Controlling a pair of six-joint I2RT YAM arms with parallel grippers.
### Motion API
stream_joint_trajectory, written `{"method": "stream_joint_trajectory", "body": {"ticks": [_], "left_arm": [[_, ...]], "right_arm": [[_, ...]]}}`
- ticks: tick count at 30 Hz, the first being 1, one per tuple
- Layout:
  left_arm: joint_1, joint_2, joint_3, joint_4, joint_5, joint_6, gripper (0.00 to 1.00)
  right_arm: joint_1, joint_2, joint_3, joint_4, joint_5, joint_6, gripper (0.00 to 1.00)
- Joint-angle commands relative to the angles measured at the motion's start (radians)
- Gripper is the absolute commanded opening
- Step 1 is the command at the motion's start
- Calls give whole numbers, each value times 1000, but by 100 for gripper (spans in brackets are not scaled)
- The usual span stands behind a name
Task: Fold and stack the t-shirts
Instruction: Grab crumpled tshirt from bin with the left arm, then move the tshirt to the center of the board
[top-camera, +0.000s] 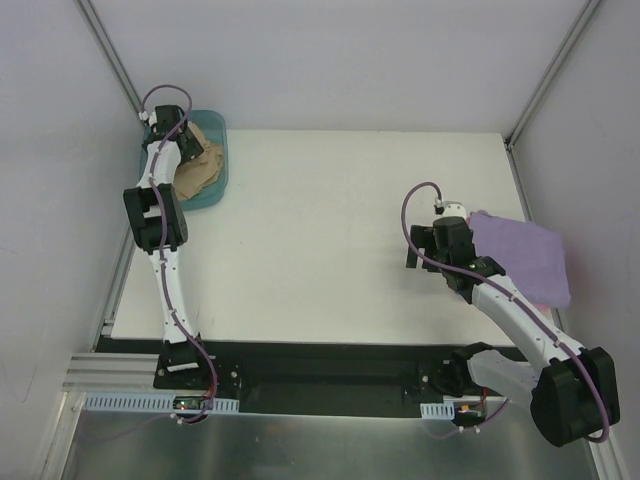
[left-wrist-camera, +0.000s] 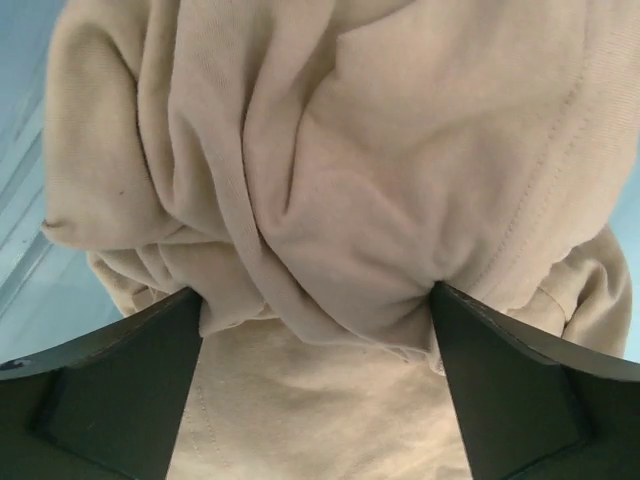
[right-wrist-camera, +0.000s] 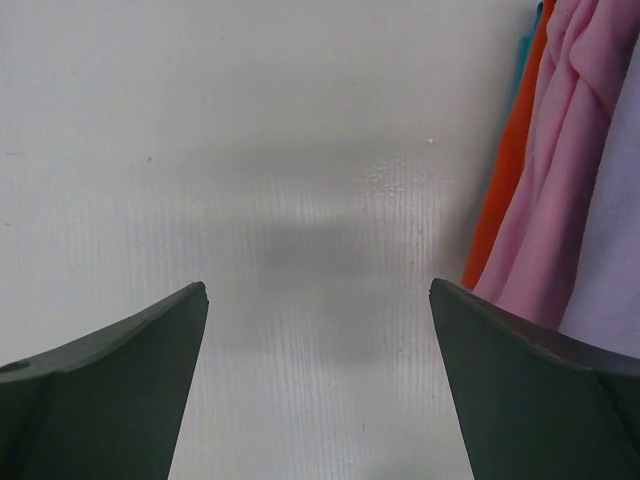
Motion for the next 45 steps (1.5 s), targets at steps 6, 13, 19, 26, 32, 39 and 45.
{"method": "stream_joint_trajectory", "body": {"ticks": [6,13,19,26,32,39,45], "left_arm": [[28,-17,90,13,38,-35,10],[26,-251,23,34,110,2,0],[34,-460,-296,154,364,-133,0],[-119,-652,-433,235,261,-40,0],[-288,-891,-436,272,106,106,0],[-443,-1184,-453,316,274,66,0],[-592,-1264,-479,327,429,42,0]], "right_arm": [[2,6,45,26,21,-10,97],[2,-13,34,32,1,0,97],[4,-78,20,35,-30,5,97],[5,-191,-9,24,-59,14,97],[4,-276,-24,7,-56,25,97],[4,-336,-21,-25,-7,34,97],[4,-368,-20,-34,-31,55,97]]}}
